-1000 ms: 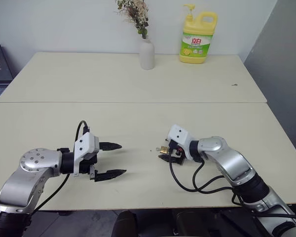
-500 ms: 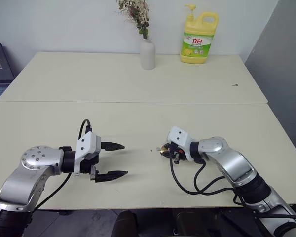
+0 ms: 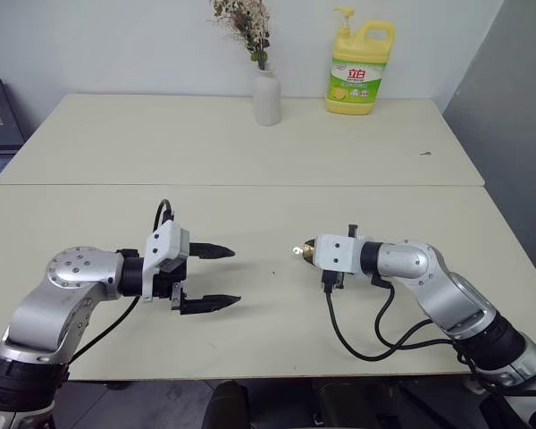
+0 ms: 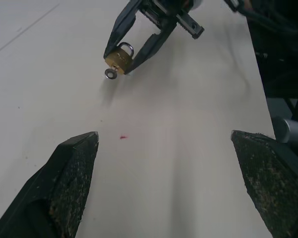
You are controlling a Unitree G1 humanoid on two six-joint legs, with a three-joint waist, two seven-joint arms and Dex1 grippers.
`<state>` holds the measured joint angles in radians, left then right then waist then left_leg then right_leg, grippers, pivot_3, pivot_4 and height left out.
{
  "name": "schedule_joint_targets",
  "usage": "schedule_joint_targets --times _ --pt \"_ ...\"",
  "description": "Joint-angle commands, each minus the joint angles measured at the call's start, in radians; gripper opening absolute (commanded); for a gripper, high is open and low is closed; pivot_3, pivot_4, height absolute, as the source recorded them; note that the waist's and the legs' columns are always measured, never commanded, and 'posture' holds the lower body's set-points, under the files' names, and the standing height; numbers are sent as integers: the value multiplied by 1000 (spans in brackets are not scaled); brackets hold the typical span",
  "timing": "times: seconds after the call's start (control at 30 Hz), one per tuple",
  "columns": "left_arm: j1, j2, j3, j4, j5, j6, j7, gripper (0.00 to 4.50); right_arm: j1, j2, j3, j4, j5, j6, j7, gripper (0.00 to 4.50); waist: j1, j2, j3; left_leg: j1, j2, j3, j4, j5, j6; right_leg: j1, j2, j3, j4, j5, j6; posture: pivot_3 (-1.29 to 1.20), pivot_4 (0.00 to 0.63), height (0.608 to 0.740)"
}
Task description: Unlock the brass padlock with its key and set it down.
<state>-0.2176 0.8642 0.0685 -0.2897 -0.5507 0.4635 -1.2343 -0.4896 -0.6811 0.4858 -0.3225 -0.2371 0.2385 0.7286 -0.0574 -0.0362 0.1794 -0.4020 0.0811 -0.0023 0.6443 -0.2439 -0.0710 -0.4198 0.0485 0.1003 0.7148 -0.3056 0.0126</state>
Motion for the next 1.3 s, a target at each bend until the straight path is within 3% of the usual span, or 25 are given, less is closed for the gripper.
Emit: schedule_joint_targets --times 0.03,0.2,0.37,1.13,1.23,1.3 --pt "-62 -5 -2 -35 -62 78 16 4500 36 -36 -81 -61 -113 -167 -118 938 1 0 0 0 0 0 0 0 0 0 0 0 0 0 0 0 150 740" --pt "-195 -36 -2 -17 -153 196 45 4500 95 -53 -181 -76 -244 -412 -328 938 3 0 0 0 0 0 0 0 0 0 0 0 0 0 0 0 150 740" --pt "-306 -84 -16 8 -212 301 85 4500 117 -33 -225 -60 -268 -524 -380 938 1 -1 0 0 -1 0 1 0 0 2 0 0 0 0 0 0 150 740" --pt "-539 -200 -149 208 -118 301 54 4500 133 56 -245 -54 -259 -643 -310 938 7 -1 0 2 -1 -3 2 0 0 5 0 -1 0 3 -5 0 150 740" --pt "-551 -212 -165 231 -97 280 36 3900 133 63 -244 -52 -262 -638 -302 938 7 -1 0 2 -1 -3 2 0 0 5 0 -1 0 3 -5 0 150 740" --pt "-560 -223 -170 245 -90 275 32 3270 134 68 -244 -55 -262 -635 -296 938 8 -1 0 2 -1 -3 2 0 0 5 0 -1 1 3 -5 0 150 740"
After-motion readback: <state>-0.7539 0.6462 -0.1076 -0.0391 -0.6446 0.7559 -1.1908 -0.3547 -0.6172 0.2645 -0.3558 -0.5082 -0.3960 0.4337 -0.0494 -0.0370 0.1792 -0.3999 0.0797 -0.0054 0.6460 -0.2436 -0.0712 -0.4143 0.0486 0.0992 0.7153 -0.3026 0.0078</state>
